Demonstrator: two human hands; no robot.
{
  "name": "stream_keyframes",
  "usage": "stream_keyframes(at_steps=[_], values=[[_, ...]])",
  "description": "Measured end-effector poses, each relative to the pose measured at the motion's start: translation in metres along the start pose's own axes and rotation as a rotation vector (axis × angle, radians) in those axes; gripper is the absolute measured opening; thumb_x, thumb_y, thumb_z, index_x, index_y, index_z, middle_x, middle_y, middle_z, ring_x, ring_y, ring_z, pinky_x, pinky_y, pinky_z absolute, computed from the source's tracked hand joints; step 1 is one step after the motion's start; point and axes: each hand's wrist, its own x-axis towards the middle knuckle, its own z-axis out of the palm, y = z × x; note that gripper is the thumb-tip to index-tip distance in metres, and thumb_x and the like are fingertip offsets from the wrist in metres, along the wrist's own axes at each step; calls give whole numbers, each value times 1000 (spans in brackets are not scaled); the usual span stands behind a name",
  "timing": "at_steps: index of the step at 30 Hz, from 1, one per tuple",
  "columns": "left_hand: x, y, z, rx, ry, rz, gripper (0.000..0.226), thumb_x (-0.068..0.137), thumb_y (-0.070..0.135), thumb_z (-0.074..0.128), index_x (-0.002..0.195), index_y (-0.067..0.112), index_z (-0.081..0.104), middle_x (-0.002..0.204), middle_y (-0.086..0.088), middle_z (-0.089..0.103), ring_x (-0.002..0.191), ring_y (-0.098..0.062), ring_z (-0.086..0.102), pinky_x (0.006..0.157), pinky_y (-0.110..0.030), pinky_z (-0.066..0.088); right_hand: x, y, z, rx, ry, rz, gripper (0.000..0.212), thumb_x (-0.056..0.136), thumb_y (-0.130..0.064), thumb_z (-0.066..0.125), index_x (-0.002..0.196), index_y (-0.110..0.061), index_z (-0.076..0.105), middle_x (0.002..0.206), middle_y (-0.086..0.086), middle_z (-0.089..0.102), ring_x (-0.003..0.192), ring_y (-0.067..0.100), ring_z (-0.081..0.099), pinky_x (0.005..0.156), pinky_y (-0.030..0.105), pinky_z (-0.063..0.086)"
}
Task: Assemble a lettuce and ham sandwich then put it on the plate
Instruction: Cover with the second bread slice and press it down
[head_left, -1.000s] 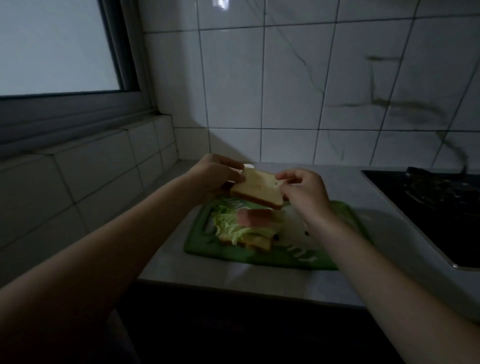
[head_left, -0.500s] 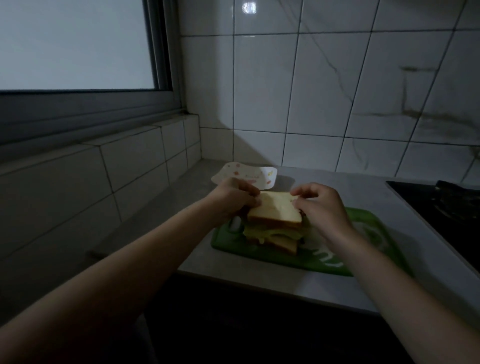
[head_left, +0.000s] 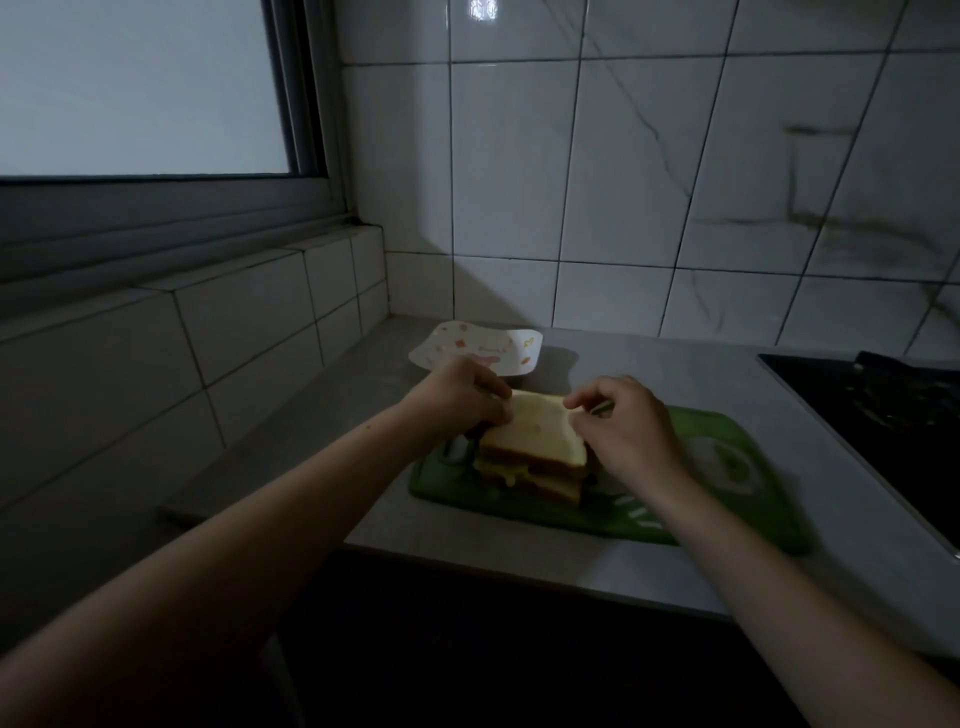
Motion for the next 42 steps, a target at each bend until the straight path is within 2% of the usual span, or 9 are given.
stream_keyframes(at_steps=[5,9,13,16,18,24,29,34,42], values=[[-3,-4,1,107,17,6,30,84,16,75,113,16,71,107,-4,70,88,-16,69,81,-30,59,-5,2,3,-123,-23,-151,16,86,-20,67,80,-34,70,93,-11,55,83,8,58,78,43,55],[-3,2,-6,224,72,124,30,85,20,74,115,16,70,109,2,69,79,-4,64,57,-11,46,-3,-1,-3,-328,-20,-328,13,91,-16,62,92,-13,75,95,0,62,90,16,57,77,33,50],[-5,15,-16,286,92,276,32,87,18,72,118,16,70,115,3,67,81,7,54,66,-8,40,9,-6,-10,-333,-38,-403,17,91,-20,62,102,-18,73,103,-6,61,99,9,46,78,26,34],[-7,14,-14,262,14,331,38,87,18,72,125,16,67,128,-2,65,103,-3,57,82,-12,44,12,-5,-9,-288,-149,-416,22,90,-27,62,109,-20,71,105,-11,56,100,10,50,79,27,37],[-9,7,-8,257,-40,342,41,88,20,71,129,19,64,133,-1,61,109,-5,53,81,-13,45,10,0,-6,-311,-212,-439,22,89,-31,63,107,-20,71,103,-12,54,98,10,51,78,29,40],[-10,-6,5,328,-59,379,39,89,31,68,127,24,66,119,1,63,89,-1,57,70,-13,46,8,12,-1,-320,-183,-474,24,86,-32,68,106,-19,72,104,-6,60,96,11,53,77,28,39],[-10,-12,9,337,-79,387,36,87,40,67,119,23,70,114,1,68,99,-12,64,87,-37,54,5,21,1,-281,-202,-470,24,86,-38,67,105,-22,69,101,-10,56,94,7,51,76,31,43],[-11,-17,12,350,-83,427,34,88,35,67,119,20,70,120,4,66,102,-9,64,89,-35,53,0,25,2,-330,-241,-453,29,86,-50,54,96,-23,61,99,-7,49,89,11,50,71,38,47],[-8,-14,12,402,-128,452,32,90,37,66,114,18,74,120,1,65,101,-12,63,89,-37,51,0,27,3,-321,-281,-490,21,89,-44,54,85,-23,52,93,-6,44,87,12,46,71,35,42]])
